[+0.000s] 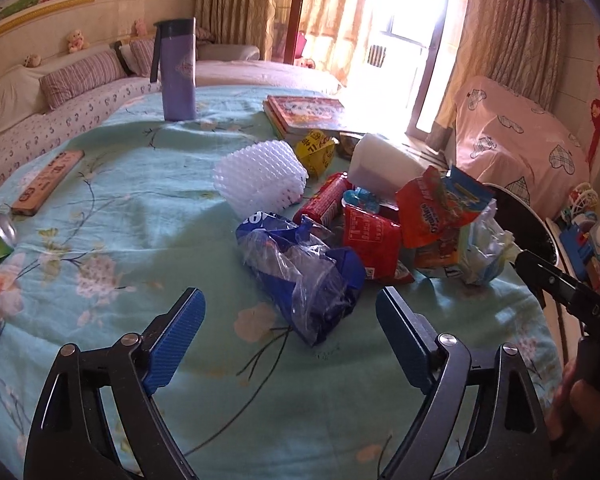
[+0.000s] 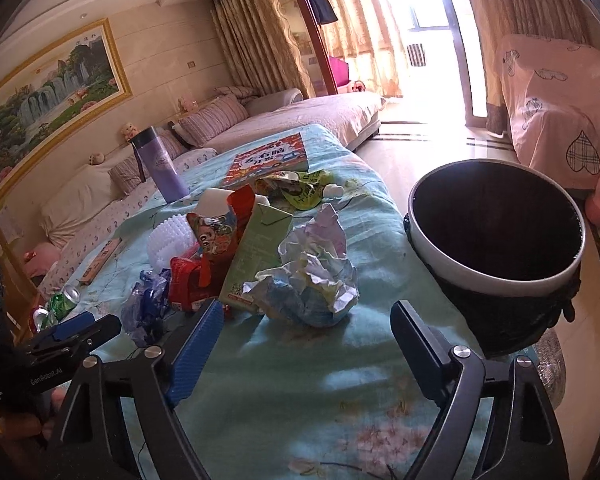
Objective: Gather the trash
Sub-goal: 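Grasp the crumpled tissue with the right tool while the left tool grasps the blue plastic bag, then carry tissue and bag over the bin and open both tools to drop them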
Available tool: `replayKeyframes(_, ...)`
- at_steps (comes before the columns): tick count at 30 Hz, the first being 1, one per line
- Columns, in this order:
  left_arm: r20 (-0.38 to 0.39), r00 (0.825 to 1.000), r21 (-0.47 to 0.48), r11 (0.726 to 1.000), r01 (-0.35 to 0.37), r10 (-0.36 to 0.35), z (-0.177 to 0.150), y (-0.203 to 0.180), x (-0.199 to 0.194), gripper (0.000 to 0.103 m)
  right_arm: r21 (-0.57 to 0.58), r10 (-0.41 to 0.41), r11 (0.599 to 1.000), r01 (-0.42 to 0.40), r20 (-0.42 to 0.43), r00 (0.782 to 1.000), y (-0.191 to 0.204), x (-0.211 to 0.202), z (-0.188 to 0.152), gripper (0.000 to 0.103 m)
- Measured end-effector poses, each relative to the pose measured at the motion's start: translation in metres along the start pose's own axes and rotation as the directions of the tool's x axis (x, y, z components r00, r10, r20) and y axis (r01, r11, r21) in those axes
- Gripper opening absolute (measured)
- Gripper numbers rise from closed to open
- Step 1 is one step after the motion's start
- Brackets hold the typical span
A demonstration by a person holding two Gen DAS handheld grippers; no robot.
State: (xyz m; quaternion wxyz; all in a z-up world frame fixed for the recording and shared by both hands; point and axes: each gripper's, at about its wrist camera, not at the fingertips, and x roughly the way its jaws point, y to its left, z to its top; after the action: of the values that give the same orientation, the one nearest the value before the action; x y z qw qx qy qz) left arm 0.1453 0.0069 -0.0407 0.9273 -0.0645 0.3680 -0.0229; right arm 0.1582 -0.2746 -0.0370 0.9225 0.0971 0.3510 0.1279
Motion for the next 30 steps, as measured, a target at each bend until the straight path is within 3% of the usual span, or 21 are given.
replayKeyframes(3, -0.050, 0.999, -0.006, 1.000, 0.020, -0.020, 0.002, 0.000, 0.017, 0.075, 0.028, 0.013, 1.000, -0.012, -0.043, 0.999, -0.008, 0.020, 0.006, 0.080)
replayKeyframes(5, -0.089, 0.995, -0.009, 0.999, 0.050, -0.051, 0.000, 0.000, 0.027, 0.046, 0.041, 0.018, 0.999, -0.015, -0.072, 0.997, -0.012, 0.031, 0.008, 0.066)
replayKeyframes(6, -0.106, 0.992, -0.013, 0.998, 0.067, -0.068, -0.002, 0.000, 0.031, 0.041, 0.047, 0.025, 0.999, -0.021, -0.084, 0.996, -0.014, 0.035, 0.008, 0.057)
replayKeyframes(7, -0.104, 0.992, -0.014, 0.997, 0.070, -0.071, -0.004, 0.000, 0.031, 0.041, 0.056, 0.034, 0.998, -0.029, -0.096, 0.995, -0.016, 0.038, 0.006, 0.038)
replayKeyframes(9, -0.080, 0.994, 0.000, 0.997, 0.075, -0.074, -0.007, -0.002, 0.025, 0.036, 0.071, 0.047, 0.997, -0.040, -0.097, 0.994, -0.020, 0.036, 0.003, 0.035)
replayKeyframes(11, -0.067, 0.994, 0.002, 0.996, 0.084, -0.084, -0.010, -0.003, 0.017, 0.033, 0.064, 0.044, 0.997, -0.039, -0.081, 0.996, -0.020, 0.027, 0.000, 0.024)
replayKeyframes(21, 0.001, 0.987, 0.044, 0.986, 0.159, -0.159, -0.022, -0.023, -0.039, 0.032, 0.093, 0.048, 0.995, -0.048, -0.001, 0.999, -0.028, -0.020, -0.009, 0.024)
replayKeyframes(30, -0.021, 0.962, 0.164, 0.948, 0.272, -0.272, -0.023, -0.088, -0.054, 0.032, 0.107, 0.014, 0.994, -0.019, 0.045, 0.999, -0.045, -0.052, -0.010, 0.024)
